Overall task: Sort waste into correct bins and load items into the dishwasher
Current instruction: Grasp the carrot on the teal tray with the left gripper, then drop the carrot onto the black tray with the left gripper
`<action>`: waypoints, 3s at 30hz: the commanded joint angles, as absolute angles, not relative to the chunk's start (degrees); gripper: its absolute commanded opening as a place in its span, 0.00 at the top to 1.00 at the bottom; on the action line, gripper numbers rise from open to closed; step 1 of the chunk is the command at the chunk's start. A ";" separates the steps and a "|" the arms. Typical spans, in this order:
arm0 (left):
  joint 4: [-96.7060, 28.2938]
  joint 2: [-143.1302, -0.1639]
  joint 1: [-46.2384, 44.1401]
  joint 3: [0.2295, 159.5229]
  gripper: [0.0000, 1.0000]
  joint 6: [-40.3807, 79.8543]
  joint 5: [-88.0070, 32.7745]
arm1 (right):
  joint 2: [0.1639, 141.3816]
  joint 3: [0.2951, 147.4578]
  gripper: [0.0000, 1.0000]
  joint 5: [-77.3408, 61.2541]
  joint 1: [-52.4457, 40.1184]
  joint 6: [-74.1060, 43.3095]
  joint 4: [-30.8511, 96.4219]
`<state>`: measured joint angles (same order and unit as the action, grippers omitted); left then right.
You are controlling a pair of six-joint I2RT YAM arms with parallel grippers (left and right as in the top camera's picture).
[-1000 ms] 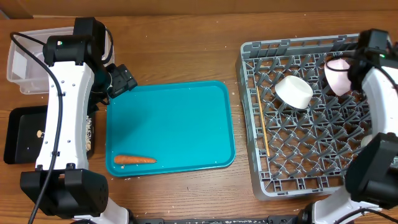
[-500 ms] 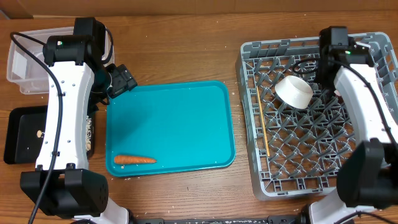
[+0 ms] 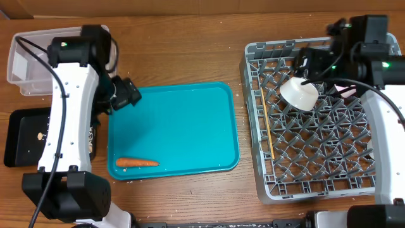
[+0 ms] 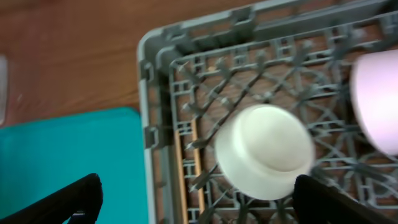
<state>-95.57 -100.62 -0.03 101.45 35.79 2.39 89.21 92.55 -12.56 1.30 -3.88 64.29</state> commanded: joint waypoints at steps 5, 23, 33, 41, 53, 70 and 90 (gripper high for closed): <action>-96.57 -99.39 -8.60 88.44 0.00 45.56 2.07 | 89.43 92.60 0.00 -13.43 0.40 -1.10 64.66; -69.52 -81.91 1.45 55.02 0.00 54.13 -3.11 | 89.43 92.60 0.00 -11.60 0.45 -1.50 64.88; -53.12 -82.28 4.10 44.38 0.00 55.53 -3.95 | 89.43 92.60 0.00 -11.60 0.43 -1.52 64.88; -46.19 -83.26 4.10 38.98 0.20 55.51 0.16 | 89.43 92.60 0.00 -11.60 0.43 -1.69 64.88; -47.37 -83.22 4.14 45.54 0.87 48.27 0.19 | 89.43 92.60 0.00 -11.57 0.45 -1.69 64.88; -60.36 -83.26 17.96 69.82 0.86 42.17 17.78 | 89.43 92.60 0.00 -11.35 0.45 -1.65 64.79; -43.31 -100.12 31.55 69.58 0.81 37.54 22.48 | 89.43 92.60 0.00 -11.38 0.43 -1.67 65.19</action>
